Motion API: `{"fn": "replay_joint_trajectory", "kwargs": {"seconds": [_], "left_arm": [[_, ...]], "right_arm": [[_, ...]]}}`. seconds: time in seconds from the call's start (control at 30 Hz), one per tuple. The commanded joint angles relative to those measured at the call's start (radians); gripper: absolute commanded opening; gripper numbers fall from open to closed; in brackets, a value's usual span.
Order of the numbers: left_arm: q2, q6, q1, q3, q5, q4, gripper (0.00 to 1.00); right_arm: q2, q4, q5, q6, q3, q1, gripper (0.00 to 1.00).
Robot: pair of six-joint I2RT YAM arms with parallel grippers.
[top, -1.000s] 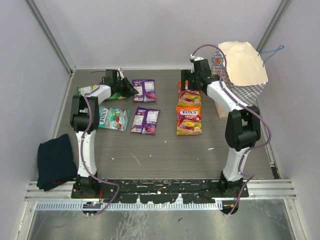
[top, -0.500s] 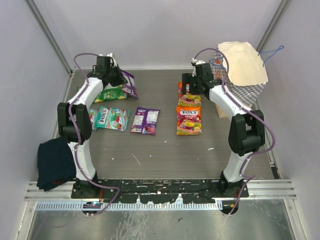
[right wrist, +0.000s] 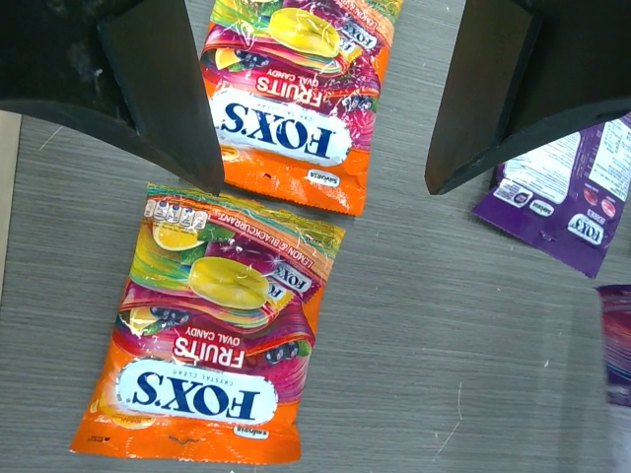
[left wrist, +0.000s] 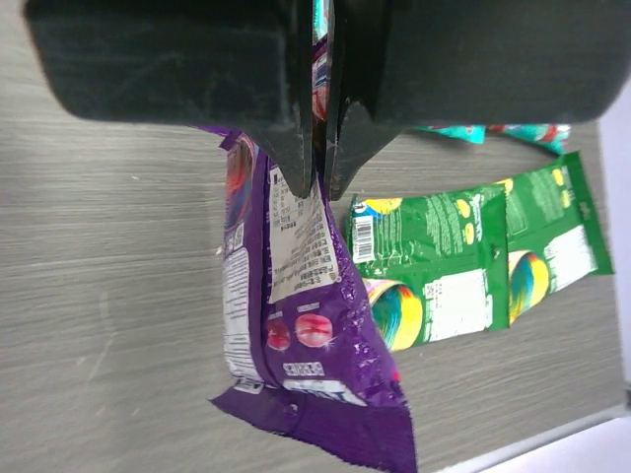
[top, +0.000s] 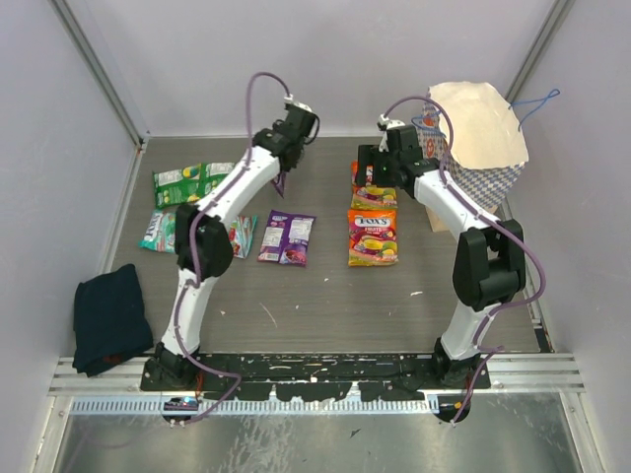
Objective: Take the snacks out of the paper bag
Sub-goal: Adjust the snack at the center of the board.
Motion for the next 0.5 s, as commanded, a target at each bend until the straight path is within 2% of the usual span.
{"fn": "replay_joint_trajectory", "kwargs": {"seconds": [0.0, 0.3, 0.47], "left_arm": [[0.135, 0.133, -0.034, 0.113, -0.329, -0.11, 0.0], [0.234, 0.175, -0.123, 0.183, -0.333, -0.076, 0.0], [0.291, 0.152, -0.158, 0.25, -0.319, -0.091, 0.0]], "right_arm": [[-0.072, 0.059, -0.029, 0.011, -0.019, 0.003, 0.9], [-0.069, 0.069, -0.044, 0.014, -0.038, 0.004, 0.9], [-0.073, 0.075, -0.038, 0.017, -0.052, 0.003, 0.9]]}}
